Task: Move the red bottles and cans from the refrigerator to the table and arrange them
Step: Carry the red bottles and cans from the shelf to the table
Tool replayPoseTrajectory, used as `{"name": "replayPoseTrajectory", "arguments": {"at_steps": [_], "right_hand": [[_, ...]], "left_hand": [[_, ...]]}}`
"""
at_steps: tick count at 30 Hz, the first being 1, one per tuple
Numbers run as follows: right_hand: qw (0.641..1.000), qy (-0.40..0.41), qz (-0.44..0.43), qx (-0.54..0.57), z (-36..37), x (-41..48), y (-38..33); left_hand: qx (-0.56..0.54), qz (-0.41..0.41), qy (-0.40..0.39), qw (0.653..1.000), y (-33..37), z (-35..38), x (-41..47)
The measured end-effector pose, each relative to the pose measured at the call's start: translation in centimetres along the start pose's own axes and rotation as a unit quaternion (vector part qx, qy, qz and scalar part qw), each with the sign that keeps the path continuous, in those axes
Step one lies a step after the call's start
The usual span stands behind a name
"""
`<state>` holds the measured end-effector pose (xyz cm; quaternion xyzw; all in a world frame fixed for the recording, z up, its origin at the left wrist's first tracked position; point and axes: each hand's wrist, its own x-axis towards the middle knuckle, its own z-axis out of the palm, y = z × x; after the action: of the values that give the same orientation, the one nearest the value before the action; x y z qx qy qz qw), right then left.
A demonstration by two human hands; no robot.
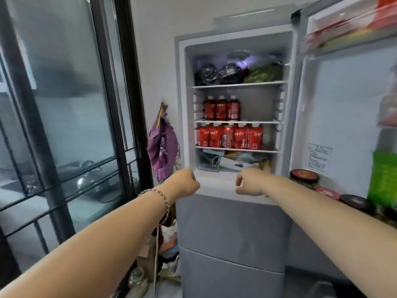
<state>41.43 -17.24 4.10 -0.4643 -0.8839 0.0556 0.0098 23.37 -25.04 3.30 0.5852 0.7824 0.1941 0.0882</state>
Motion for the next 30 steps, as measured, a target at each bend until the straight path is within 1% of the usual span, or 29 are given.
{"name": "replayPoseTrajectory", "arguments": {"at_steps": [4,10,14,17,19,23,27,30], "right_hand": [[0.999,0.021,0.03,0.035,-1.5,6.7,2.3],[0.995,0.086,0.029,0.048,-3.1,18.2,5.9],[0.984,0.166,0.029,0.059,-6.7,26.7,8.1],[0.961,0.244,0.04,0.125,-9.3,32.9,9.9],[0.945,0.277,0.052,0.164,-10.2,36.7,10.9],[0.932,0.291,0.09,0.198,-10.7,42.8,13.0],[0.929,0.279,0.147,0.191,-10.8,47.3,14.3],[0.939,0.27,0.149,0.155,-11.8,50.5,14.9]], "left_hand": [[-0.017,0.033,0.015,0.999,0.9,-0.5,8.2],[-0.055,0.062,0.061,0.995,1.6,-0.6,20.9],[-0.083,0.07,0.109,0.988,2.6,-1.8,30.2],[-0.135,0.07,0.15,0.977,3.3,-2.7,37.0],[-0.158,0.076,0.171,0.97,3.8,-2.8,40.9],[-0.187,0.106,0.175,0.961,4.8,-2.4,47.6],[-0.163,0.075,0.161,0.97,5.7,-1.8,53.9],[-0.118,0.051,0.176,0.976,6.7,-2.3,58.0]]}}
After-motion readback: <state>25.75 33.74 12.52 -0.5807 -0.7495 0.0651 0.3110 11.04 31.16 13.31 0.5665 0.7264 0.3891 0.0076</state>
